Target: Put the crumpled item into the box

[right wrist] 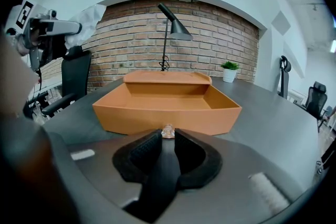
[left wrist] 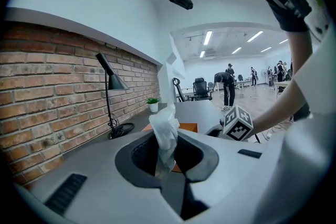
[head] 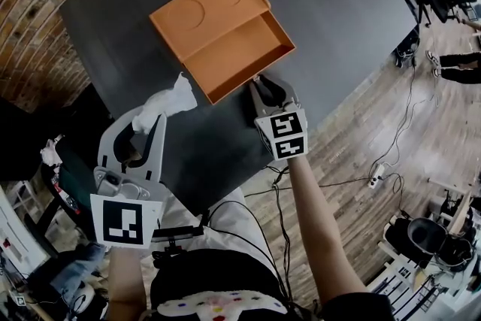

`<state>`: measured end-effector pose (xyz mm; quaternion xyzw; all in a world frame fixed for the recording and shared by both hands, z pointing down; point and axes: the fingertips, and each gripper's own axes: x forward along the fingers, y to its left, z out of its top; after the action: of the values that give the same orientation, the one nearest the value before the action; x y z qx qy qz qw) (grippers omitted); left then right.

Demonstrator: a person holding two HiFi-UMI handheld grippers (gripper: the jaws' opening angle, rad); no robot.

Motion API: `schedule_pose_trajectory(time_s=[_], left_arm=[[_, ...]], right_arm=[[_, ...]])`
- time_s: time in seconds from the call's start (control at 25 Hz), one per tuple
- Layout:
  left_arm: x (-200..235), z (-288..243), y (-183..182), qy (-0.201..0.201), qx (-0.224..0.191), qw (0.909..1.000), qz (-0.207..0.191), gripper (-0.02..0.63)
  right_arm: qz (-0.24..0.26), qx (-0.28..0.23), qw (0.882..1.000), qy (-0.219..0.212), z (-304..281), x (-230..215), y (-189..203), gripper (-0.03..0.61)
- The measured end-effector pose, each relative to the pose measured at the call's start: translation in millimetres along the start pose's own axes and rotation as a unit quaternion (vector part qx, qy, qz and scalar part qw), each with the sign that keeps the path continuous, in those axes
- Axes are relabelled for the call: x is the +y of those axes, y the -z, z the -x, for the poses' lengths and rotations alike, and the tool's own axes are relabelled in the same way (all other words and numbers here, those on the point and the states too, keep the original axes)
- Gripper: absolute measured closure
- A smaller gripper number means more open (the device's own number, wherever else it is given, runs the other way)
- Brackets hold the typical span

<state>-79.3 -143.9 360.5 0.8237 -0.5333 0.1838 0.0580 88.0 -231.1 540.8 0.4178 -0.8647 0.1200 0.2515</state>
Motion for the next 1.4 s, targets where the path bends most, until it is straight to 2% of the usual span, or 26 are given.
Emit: schedule_pose_trajectory(time_s=[0.12,0.28,0.44,0.64,0.84,1.4], left_arm=[[-1,0,0,0.002,0.001,1.0,-0.001,0.558],[0,1,-3,0.004,0.001,1.0,-0.004,0.558],[3,4,-14,0.01,-0.011,0.9998,-0.014,0.558],[3,11,-30,0.016,-0.029,0.9992,-0.022,0.558],[2,21,-47,0.026,-0.048,0.9982,-0.025,0.558],[-4,49,-84,0.054,-0.09,0.9938,-0.037,0.558]], right_arm=[[0.0,0.006,1.0,0.006,-2,-2,3,0.495],[-0.039,-0.007,0.999,0.006,4,-4,-1,0.491],[-0.046,-0.026,0.998,0.029,21,-9,-13,0.491],[-0.034,-0.065,0.995,0.067,58,-14,-43,0.521],[-0.043,-0.113,0.987,0.108,103,-15,-79,0.569],[-0.047,-0.166,0.97,0.174,209,8,-120,0.569]])
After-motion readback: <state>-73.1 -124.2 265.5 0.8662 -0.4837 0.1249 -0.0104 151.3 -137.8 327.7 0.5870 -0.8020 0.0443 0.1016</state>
